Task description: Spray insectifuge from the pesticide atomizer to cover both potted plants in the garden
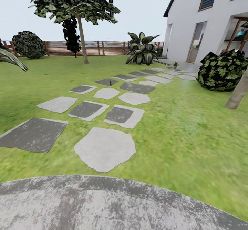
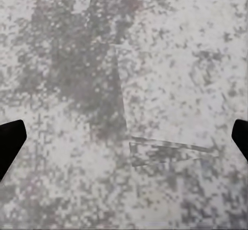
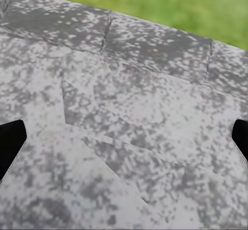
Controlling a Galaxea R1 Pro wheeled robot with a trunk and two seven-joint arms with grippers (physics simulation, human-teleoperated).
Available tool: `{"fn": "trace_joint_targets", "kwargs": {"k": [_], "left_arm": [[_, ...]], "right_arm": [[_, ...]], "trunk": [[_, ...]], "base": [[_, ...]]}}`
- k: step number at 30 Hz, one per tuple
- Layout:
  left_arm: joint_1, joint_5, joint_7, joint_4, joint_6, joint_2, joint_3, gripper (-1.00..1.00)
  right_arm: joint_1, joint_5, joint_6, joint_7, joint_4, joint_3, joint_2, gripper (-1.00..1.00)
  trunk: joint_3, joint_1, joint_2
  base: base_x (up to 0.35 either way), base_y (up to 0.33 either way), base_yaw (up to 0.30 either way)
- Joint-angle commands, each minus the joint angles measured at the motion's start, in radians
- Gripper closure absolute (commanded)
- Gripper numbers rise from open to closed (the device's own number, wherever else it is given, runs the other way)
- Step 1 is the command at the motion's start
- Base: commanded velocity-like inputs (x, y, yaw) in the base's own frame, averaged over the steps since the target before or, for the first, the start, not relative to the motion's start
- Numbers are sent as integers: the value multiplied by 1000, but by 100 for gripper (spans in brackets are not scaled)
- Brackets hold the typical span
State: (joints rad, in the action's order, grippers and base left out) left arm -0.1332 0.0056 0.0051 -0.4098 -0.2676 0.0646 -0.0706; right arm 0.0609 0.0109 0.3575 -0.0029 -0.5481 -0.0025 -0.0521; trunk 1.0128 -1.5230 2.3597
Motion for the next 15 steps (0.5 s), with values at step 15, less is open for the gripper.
{"fn": "trace_joint_targets", "kwargs": {"k": [15], "left_arm": [[-51,-10,-2,-2,-4,-7,3,-100]], "right_arm": [[0,1,3,0,0,4,-1,-100]], "trunk": [[1,0,0]], "base": [[331,0,2]]}}
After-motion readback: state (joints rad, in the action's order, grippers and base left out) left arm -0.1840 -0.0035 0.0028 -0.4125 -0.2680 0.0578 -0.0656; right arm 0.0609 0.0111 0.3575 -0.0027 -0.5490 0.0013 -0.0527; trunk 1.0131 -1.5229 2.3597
